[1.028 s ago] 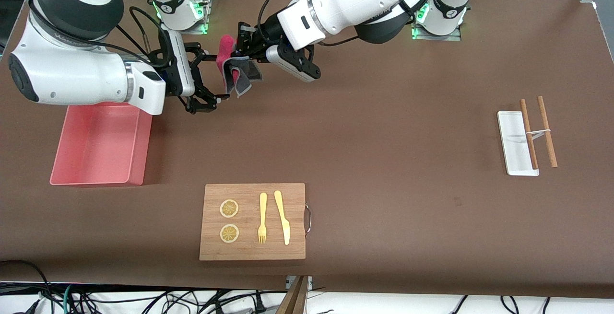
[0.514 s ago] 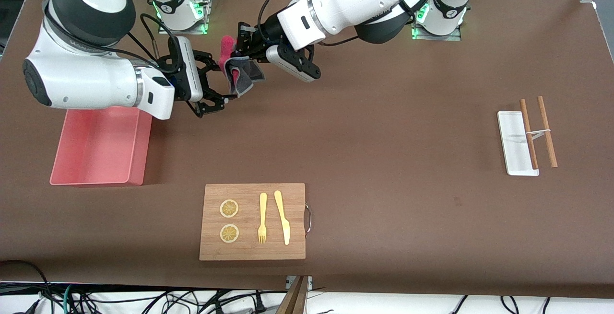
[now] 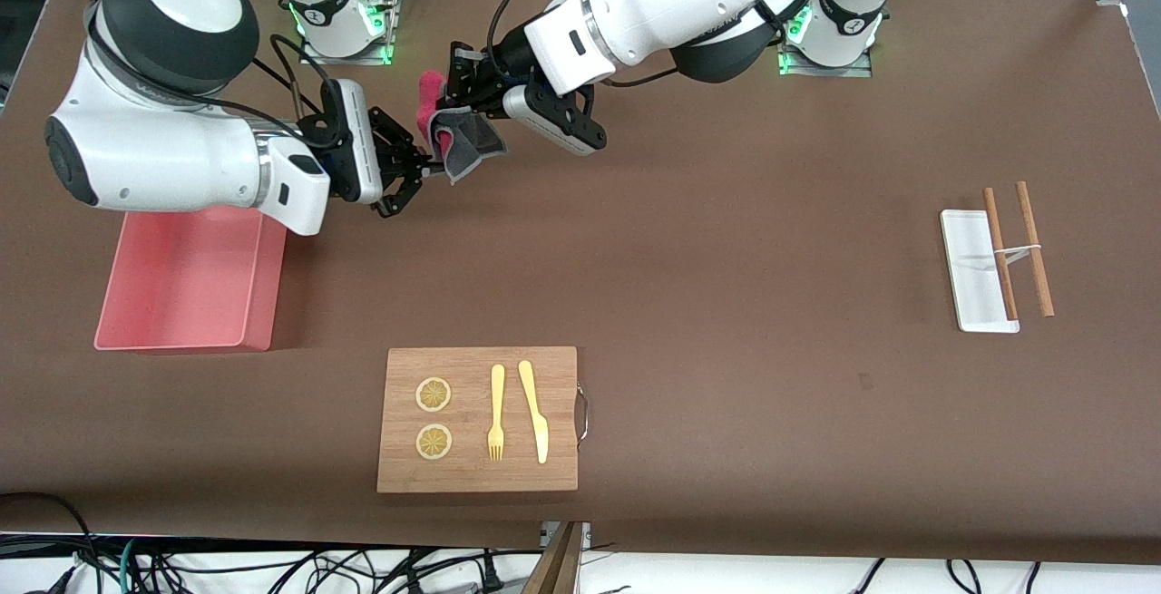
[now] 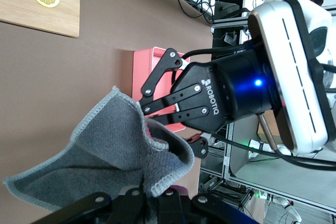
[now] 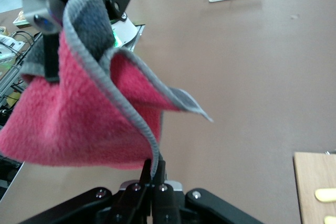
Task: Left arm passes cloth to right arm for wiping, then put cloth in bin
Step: 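Close the right gripper on the cloth held by the left gripper, then pull the cloth away with the right gripper while the left gripper releases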
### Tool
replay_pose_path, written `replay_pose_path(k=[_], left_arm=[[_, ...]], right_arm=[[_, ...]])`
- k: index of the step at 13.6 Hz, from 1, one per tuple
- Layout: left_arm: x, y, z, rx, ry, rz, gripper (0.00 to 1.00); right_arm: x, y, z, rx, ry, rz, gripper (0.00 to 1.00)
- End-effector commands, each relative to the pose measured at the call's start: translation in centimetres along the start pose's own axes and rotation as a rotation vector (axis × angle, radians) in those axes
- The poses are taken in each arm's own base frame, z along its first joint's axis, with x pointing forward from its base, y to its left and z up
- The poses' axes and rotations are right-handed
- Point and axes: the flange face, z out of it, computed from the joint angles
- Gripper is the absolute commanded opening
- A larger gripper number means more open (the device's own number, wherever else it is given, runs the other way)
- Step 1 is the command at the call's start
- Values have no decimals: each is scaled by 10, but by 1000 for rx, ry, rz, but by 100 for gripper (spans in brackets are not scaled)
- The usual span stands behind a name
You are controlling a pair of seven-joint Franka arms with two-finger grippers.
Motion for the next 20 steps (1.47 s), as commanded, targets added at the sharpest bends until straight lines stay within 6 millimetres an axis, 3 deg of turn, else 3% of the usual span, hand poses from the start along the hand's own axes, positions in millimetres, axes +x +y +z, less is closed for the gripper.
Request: replay_pose_path(k=[1,2,3,5,7,9,11,17,20], left_arm=[[-3,4,-8,2,0,-7,0],[-1,2,-9,8,2,-4,27],[-2,1,-9,16,5,5,99],[-3,-1,-14,31,14,11,100],[-5,-3,-36,67,9,18,100],[3,-11,-87,169,-52,10,100],[19,-40,-142,422,-74,59,100],[62,-124,-211,927,-27,48,100],[88,-152,-257,978,2,34,100]], right_arm=[[-5,0,-15,-8,23,26,0],[-5,-2,-21,-4,22,27,0],[-4,-5,-25,10,17,47,0],[-9,-7,-30,21,11,87,0],[-20,-5,-40,5,9,124,0],[-37,-7,-56,-2,6,224,0],[-56,-3,-64,-25,-23,315,0],[-94,-3,-78,-149,-238,764,0],[-106,-5,-84,-257,-341,969,0]])
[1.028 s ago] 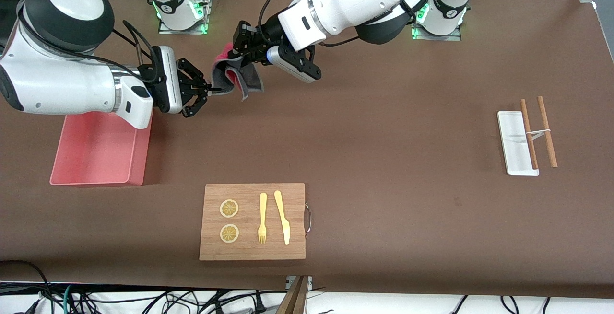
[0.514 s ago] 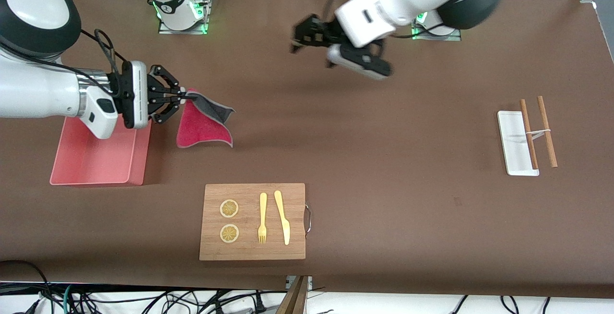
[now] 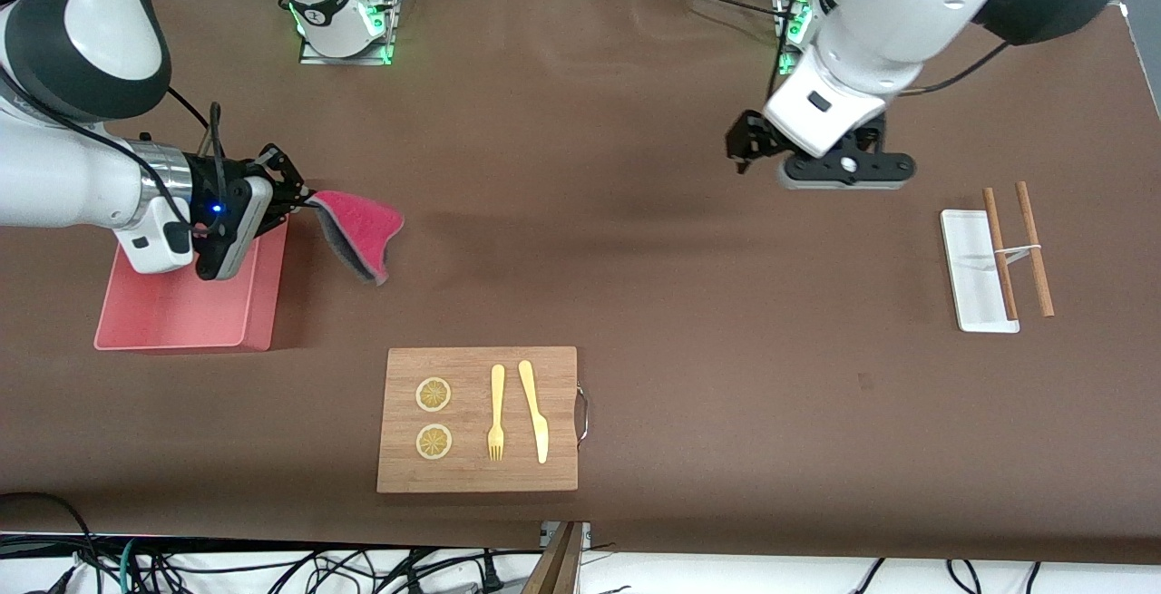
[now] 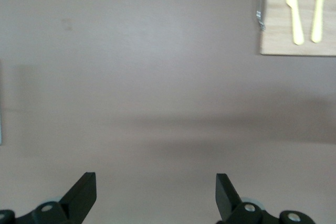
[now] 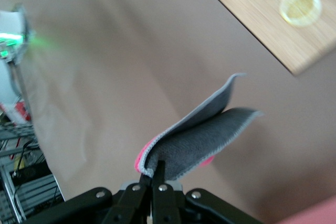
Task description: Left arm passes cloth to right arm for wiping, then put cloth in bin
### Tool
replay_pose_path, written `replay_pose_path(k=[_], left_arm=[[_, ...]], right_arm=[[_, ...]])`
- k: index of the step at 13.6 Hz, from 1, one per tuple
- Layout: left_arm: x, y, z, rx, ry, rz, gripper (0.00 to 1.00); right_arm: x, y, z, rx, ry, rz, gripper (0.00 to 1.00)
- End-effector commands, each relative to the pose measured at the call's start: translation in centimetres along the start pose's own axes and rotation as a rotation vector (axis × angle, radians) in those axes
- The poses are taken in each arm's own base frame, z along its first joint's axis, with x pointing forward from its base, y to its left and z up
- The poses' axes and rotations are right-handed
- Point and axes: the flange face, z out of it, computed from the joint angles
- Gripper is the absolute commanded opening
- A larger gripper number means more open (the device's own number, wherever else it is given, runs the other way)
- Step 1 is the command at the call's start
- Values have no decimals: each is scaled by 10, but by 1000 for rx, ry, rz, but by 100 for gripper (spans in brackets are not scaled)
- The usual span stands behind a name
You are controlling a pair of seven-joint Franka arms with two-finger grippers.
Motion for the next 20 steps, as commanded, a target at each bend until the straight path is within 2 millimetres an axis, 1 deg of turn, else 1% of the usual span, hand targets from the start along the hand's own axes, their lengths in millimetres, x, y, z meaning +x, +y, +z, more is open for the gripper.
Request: replay_pose_path(k=[1,2,3,4,5,6,7,8,9,10,11,12,13,15,16,18,20], left_arm=[[18,-56,-11,23,8,30,100],[27,-83,-13,15,1,52,100],[28,-92,-18,13,6,75,100],[29,-109,-24,22,14,84,100],[25,-125,-34,40,25,133,100],[24,-140,-34,61,17,187,100],[25,-161,-21,75,-27,192,100],[23,-190,-25,76,-33,163,100],[20,-207,-25,75,-38,146,100],[20,-204,-21,71,-46,148,100],[20,-197,-22,77,-42,148,100],[22,-194,-20,69,-46,152,100],[28,-199,-11,54,-62,137,100],[35,-203,-18,21,-46,117,100],[35,-202,-20,27,-41,118,100],[32,-199,-22,28,-46,121,100],[31,-191,-24,50,-39,138,100]], right_arm=[[-13,0,-10,-107,-35,195,0],[-19,-3,-12,-132,-47,270,0],[-21,-6,-15,-153,-56,327,0],[-24,-10,-18,-180,-62,374,0],[-26,-13,-17,-200,-72,435,0],[-31,-19,-16,-223,-77,504,0],[-36,-22,-12,-244,-88,566,0],[-40,-25,-10,-263,-94,633,0],[-41,-24,-6,-276,-101,693,0],[-43,-21,-3,-285,-109,715,0],[-44,-14,5,-295,-116,725,0],[-46,-6,10,-300,-106,730,0],[-49,1,17,-336,-124,733,0],[-44,23,46,-359,-155,785,0],[-39,39,67,-365,-170,823,0],[-31,64,100,-376,-184,841,0],[-22,74,118,-391,-162,874,0]])
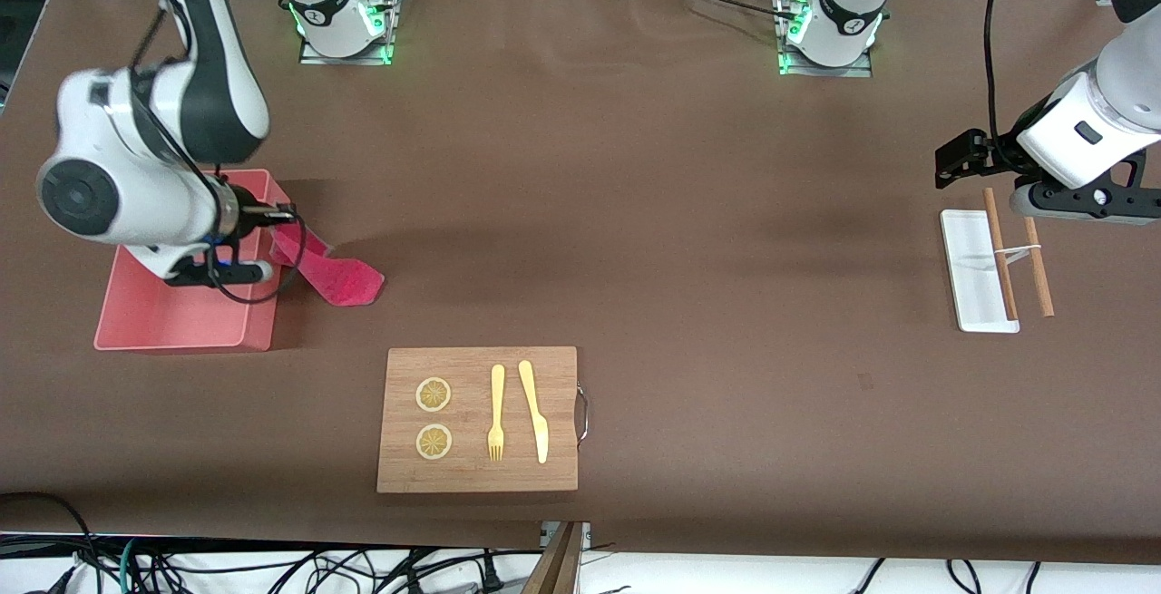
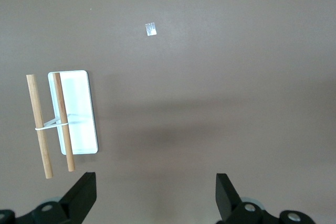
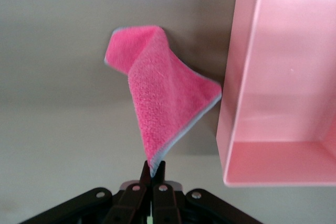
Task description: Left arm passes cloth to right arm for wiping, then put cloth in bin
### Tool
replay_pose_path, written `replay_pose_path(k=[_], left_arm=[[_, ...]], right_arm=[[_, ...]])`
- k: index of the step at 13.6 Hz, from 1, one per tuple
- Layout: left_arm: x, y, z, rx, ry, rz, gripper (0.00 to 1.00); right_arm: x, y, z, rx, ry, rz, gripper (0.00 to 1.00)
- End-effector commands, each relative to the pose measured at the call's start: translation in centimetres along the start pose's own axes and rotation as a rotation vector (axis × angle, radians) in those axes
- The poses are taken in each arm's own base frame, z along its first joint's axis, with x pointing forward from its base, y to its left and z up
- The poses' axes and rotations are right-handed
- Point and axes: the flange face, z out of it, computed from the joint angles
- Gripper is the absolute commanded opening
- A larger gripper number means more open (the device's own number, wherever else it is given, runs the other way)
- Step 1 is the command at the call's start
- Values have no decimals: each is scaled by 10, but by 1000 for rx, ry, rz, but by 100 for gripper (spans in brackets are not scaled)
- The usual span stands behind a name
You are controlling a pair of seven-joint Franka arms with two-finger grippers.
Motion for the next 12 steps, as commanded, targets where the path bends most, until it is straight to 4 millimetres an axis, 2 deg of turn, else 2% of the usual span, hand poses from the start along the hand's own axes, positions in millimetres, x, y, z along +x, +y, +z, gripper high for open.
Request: replay_pose_path(k=[1,5,9,12], left_arm=[[-1,9,-9,10,10,12,100],[0,6,-10,6,15,5,100],[1,4,-9,7,18,2,100],[17,2,10,1,6,-1,100]], right_arm=[[15,-13,17,-18,22,75,0],[17,-74,25,34,74,159,0],[-5,-168,20,97,83,253,0],[-27,-222,16,136,67,311,0]])
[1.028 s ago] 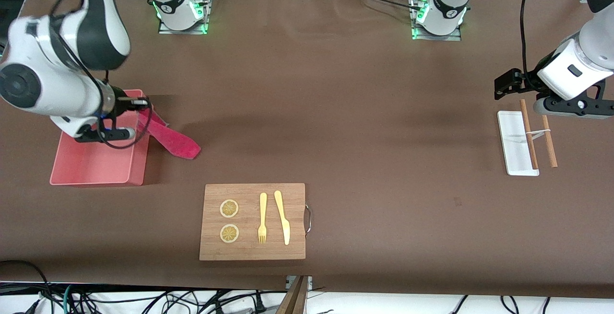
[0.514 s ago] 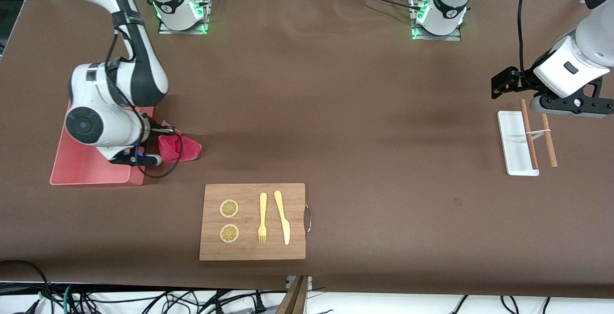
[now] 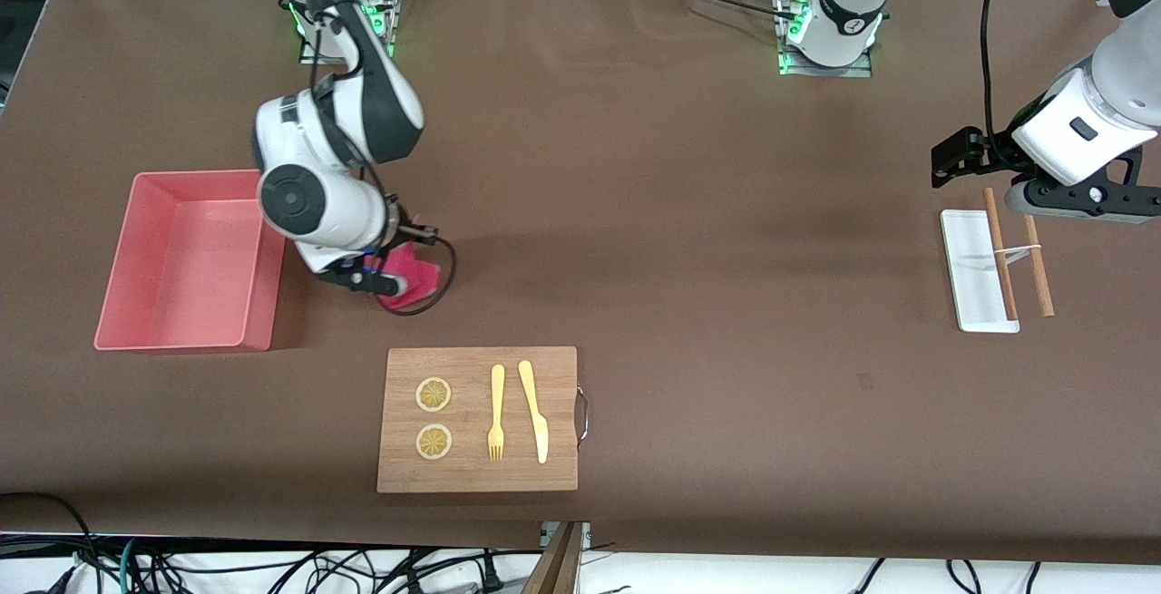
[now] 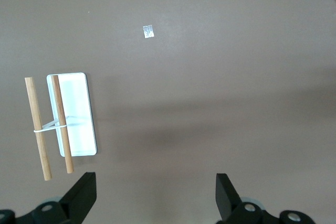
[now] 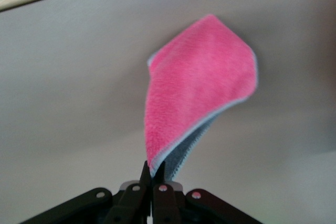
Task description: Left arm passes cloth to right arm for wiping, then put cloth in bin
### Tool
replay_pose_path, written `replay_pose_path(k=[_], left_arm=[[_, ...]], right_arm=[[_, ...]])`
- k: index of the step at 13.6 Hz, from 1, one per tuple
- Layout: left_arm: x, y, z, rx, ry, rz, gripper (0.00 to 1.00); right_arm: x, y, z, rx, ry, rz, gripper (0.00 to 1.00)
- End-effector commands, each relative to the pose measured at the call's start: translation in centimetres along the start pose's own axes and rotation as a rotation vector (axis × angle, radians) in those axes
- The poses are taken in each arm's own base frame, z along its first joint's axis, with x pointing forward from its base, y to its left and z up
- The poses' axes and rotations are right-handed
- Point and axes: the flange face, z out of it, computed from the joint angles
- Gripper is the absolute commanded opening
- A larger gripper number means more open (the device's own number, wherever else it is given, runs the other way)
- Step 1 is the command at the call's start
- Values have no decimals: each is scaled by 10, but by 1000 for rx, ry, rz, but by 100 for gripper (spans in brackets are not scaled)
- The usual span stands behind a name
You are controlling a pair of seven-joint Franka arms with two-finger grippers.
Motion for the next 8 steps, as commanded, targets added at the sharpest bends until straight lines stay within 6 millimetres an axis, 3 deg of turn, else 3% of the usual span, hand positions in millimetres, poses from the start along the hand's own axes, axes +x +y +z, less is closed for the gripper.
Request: replay_pose_path(k=[1,2,5,8], left_arm=[[26,-1,6,0,38,-2,100],[34,-5,-6,-4,68,-6,100],[35,-10,-5,-4,61,-12,100],[35,-9,-5,-5,61,-14,100]], right_arm=[[-28,-34,-7,20,5,60,0],[-40,-46,-9,26,4,76,0],[-70,-84,-23,84,-6,146,0],[-71,-87,-35,94,-4,158,0]])
